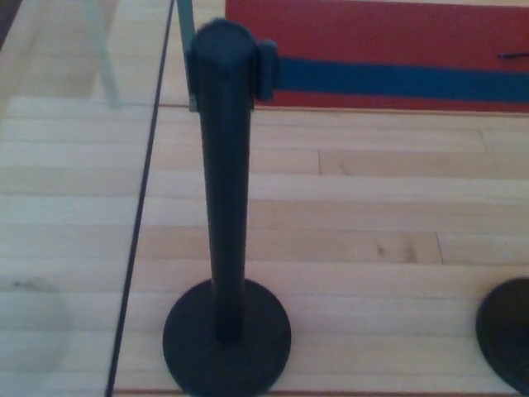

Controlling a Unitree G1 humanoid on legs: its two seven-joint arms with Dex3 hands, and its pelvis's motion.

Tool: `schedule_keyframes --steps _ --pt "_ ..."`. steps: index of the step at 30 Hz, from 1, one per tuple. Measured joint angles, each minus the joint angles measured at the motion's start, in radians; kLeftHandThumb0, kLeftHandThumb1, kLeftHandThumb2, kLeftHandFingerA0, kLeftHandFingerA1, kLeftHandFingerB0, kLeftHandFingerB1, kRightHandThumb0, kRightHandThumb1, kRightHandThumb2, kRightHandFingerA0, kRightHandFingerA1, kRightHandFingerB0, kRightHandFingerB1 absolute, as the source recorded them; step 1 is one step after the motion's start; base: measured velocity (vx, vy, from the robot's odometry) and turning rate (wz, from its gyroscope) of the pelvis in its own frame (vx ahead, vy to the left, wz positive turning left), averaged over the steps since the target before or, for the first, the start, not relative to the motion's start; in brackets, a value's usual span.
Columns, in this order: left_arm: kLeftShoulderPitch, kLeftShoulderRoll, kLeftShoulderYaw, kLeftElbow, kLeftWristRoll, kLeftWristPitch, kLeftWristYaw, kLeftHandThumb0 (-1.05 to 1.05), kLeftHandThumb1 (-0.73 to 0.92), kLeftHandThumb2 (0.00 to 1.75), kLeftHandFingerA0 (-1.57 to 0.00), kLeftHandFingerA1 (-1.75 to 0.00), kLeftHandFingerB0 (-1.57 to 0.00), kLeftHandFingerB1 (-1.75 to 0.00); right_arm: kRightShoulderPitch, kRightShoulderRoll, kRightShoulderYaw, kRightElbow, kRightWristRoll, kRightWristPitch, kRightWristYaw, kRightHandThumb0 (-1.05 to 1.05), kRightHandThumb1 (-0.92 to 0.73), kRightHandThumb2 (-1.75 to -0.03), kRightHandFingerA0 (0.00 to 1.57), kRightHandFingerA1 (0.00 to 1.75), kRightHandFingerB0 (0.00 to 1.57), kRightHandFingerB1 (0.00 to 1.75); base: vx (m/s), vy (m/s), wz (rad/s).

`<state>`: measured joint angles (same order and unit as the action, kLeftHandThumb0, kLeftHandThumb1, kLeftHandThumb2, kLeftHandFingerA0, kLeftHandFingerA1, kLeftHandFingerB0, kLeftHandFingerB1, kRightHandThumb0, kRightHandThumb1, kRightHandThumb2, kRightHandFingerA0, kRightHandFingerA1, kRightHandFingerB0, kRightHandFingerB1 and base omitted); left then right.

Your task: The robot walks towards a pair of stanchion kept in front of it and uses the right hand to grab on the strap of the right stanchion that is being connected to the left stanchion. After removing it from the stanchion on the left, it releases the strap and lets it retract back to the stanchion on the right.

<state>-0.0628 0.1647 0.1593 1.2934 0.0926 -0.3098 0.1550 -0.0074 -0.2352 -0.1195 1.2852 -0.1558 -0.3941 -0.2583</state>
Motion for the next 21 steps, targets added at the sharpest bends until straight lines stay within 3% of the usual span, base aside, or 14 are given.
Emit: schedule_keyframes --steps 15,16,21 --pt "0.007 -0.020 0.007 0.000 -0.002 0.000 -0.003 -0.39 -0.12 1.75 -1.57 -1.18 -1.56 -0.96 -0.005 -0.023 0.006 -0.005 0.001 -0.006 0.001 -0.06 -0.62 -0.71 0.97 0.59 0.67 0.51 0.29 -0.049 -0.06" --pt "0.011 -0.020 0.007 0.001 -0.001 0.000 -0.003 -0.36 -0.12 1.75 -1.57 -1.16 -1.57 -0.95 -0.001 -0.023 0.006 -0.005 0.001 -0.006 0.001 -0.06 -0.65 -0.64 0.98 0.56 0.66 0.48 0.21 0.004 -0.26" --pt "0.010 -0.026 0.008 0.001 -0.002 0.001 -0.003 -0.42 -0.11 1.75 -1.57 -1.19 -1.57 -0.98 0.001 -0.019 -0.002 0.003 0.007 -0.006 0.004 -0.05 -0.67 -0.66 0.98 0.56 0.66 0.48 0.20 0.171 -0.03"
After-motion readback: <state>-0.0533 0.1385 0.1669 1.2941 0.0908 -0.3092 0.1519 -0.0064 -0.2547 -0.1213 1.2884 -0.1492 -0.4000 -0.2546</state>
